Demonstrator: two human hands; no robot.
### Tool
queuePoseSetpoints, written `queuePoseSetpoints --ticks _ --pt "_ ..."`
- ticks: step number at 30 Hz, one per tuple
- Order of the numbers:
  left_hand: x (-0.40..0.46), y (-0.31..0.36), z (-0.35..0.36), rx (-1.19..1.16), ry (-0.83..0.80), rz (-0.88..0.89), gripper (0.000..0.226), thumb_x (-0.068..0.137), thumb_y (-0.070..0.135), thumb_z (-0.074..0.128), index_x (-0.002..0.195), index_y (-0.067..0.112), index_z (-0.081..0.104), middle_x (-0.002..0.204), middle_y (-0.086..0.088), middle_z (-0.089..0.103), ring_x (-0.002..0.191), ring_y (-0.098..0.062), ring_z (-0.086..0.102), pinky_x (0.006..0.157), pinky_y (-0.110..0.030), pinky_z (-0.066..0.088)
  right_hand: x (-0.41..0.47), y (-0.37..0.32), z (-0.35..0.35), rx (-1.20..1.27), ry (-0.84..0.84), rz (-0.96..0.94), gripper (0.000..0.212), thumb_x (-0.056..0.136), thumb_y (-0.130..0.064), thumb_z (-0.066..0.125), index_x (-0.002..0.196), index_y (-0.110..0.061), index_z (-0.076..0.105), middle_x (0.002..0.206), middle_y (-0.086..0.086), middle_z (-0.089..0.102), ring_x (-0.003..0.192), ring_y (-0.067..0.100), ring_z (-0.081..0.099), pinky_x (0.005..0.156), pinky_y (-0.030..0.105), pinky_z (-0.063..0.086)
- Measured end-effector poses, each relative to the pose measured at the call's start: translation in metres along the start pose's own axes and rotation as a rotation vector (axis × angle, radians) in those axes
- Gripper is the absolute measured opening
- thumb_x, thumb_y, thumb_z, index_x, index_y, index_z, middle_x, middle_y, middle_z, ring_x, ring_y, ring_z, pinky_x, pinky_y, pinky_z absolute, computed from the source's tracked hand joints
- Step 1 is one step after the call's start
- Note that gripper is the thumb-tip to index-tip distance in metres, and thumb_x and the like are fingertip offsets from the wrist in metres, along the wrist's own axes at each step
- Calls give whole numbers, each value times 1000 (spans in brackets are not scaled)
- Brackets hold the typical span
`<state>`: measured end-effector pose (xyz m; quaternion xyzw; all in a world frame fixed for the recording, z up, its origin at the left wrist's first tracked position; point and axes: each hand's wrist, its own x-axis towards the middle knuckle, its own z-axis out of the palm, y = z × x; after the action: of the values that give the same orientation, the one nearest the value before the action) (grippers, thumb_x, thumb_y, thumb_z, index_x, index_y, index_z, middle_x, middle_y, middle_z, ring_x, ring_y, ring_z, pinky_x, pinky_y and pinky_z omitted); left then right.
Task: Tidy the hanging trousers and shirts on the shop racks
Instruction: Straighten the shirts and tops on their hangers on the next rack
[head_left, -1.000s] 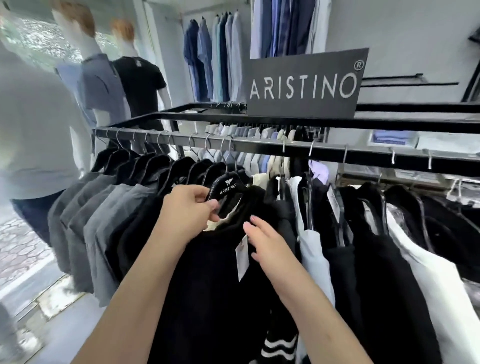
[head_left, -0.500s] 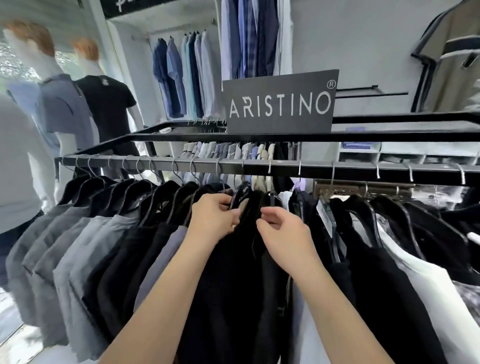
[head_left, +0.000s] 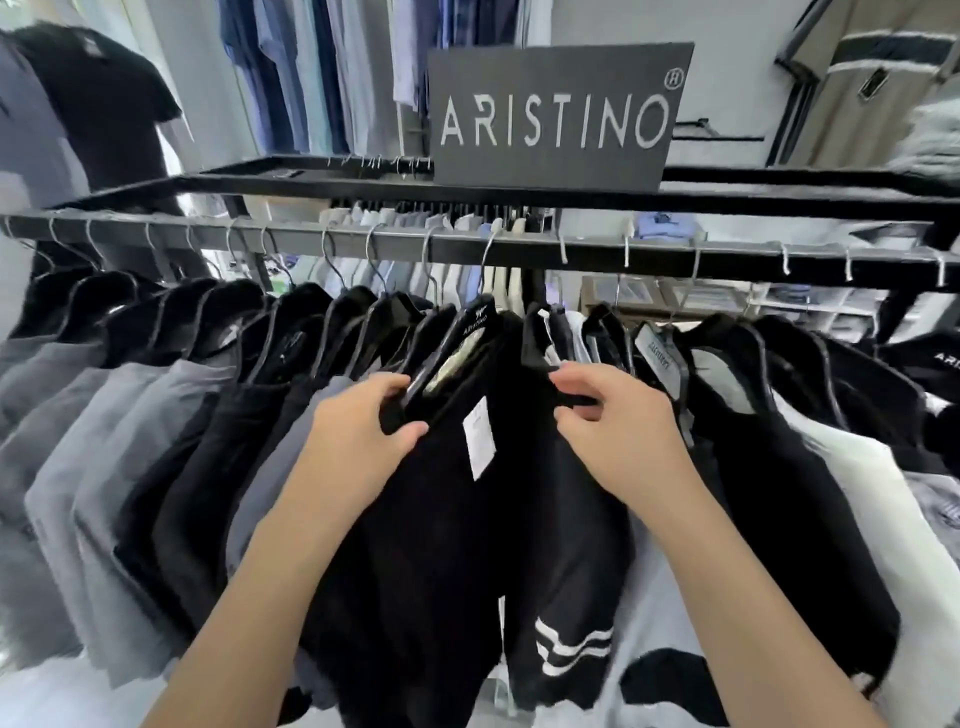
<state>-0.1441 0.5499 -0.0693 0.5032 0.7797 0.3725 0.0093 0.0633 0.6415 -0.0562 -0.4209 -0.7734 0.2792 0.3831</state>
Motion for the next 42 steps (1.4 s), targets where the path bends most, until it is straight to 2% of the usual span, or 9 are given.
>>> queuePoseSetpoints --ticks 9,15,18,21,26,29,34,38,42 --pt "-28 8 -2 -154 22 95 56 85 33 68 137 28 49 132 13 57 123 0 50 104 -16 34 -15 -16 5 -50 21 53 18 94 -30 59 108 -29 70 107 -23 66 93 -12 58 75 -6 36" --pt "-90 41 56 -883 -418 -61 89 67 2 36 148 37 26 145 27 36 129 17 34 115 -29 30 -20 -33 29 -181 -50 158 47 81 -54 67 123 -35 60 103 -19 67 101 4 60 80 16 39" --pt "-94 16 72 -655 -585 -26 82 72 4 38 146 39 33 152 19 31 139 5 27 115 -22 22 -20 -27 21 -379 -42 64 40 85 -23 67 125 -28 62 93 -14 62 91 9 57 69 9 30" --pt "-81 -30 70 -396 -463 -82 73 87 -1 37 151 30 22 159 13 13 147 -8 12 116 -18 11 -14 -23 7 -395 -81 131 43 90 -23 64 132 -32 58 116 -9 66 91 8 51 79 18 34" --pt "-59 -76 52 -426 -403 -176 73 91 8 38 152 37 12 159 8 20 131 -14 43 105 -27 37 -7 -15 -5 -239 -155 157 35 83 -22 75 107 -45 65 104 -15 69 106 9 63 98 29 45" --pt "-62 -72 51 -431 -409 -141 73 90 10 40 151 39 12 157 13 21 113 0 52 91 -20 43 -6 -17 -9 -189 -227 173 32 79 -32 78 104 -47 65 100 -16 70 99 1 64 86 20 45" --pt "-59 -13 59 -510 -410 80 69 89 7 40 150 35 21 153 9 31 136 3 31 115 -31 31 -4 -25 -11 -166 -295 190 21 91 -47 60 110 -40 68 96 -15 73 97 -2 63 92 22 43" --pt "-52 38 54 -589 -232 255 54 97 23 46 148 29 29 157 12 22 143 3 15 120 -28 17 0 -12 -13 -35 21 133 8 90 -26 67 96 -27 71 89 -1 75 79 12 72 84 33 57" --pt "-49 43 53 -304 -134 514 53 83 24 55 134 37 50 159 4 18 148 -9 3 120 -34 15 -1 0 -12 -377 55 89 45 76 -36 80 117 -25 64 104 -3 64 86 12 60 83 26 48"
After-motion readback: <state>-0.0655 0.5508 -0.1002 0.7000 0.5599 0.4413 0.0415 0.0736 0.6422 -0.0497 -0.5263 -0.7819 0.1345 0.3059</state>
